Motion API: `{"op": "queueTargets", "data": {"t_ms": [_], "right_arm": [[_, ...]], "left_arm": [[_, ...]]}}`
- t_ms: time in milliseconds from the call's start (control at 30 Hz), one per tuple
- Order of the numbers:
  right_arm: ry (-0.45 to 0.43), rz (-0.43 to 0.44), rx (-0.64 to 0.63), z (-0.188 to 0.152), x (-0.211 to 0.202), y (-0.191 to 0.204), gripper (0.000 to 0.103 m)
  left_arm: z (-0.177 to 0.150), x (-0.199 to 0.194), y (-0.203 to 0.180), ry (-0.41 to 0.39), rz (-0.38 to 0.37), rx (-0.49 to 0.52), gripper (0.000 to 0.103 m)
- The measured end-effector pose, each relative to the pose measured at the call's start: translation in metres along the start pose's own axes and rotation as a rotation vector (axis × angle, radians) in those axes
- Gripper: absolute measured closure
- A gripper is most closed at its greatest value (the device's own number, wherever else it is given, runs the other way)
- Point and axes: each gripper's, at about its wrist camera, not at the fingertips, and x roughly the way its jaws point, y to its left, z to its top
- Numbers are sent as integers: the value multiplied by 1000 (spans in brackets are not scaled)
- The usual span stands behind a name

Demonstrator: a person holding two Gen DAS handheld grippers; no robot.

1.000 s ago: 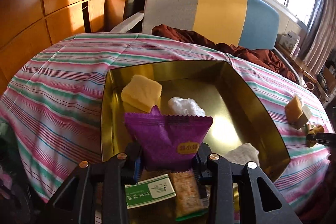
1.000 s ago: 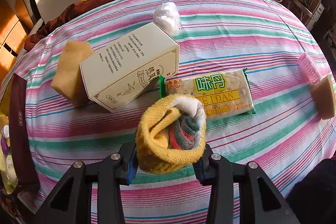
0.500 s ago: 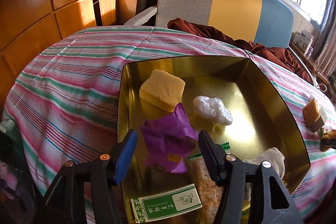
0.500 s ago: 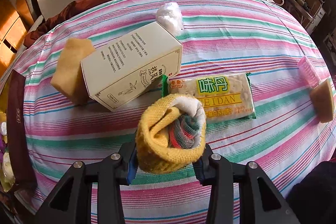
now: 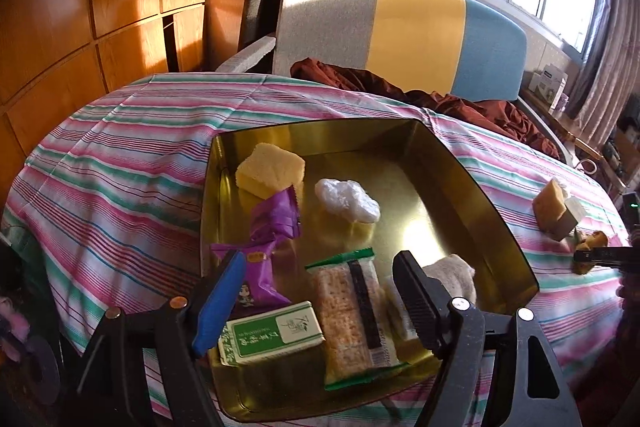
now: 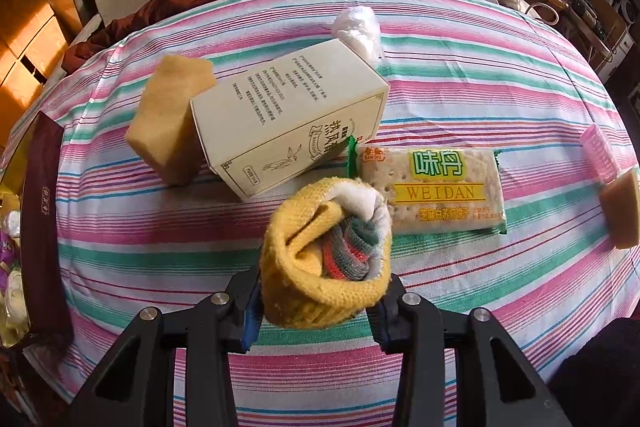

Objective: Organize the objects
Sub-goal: 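Carry yellow knit sock into gold tray and open right tool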

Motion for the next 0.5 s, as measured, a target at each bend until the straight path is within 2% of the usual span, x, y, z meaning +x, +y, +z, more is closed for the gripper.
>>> {"op": "queueTargets", "data": {"t_ms": [167, 267, 500], "right_arm": [[-14, 38, -47, -5, -10, 16, 61], [-40, 96, -95, -14, -25, 36, 61], [-132, 268, -302, -28, -75, 127, 61]], "left_arm": [[-7, -5, -14, 1, -31, 28, 26], [-9, -9, -15, -2, -33, 33, 26], [-13, -16, -6, -22, -13, 17, 25]]}}
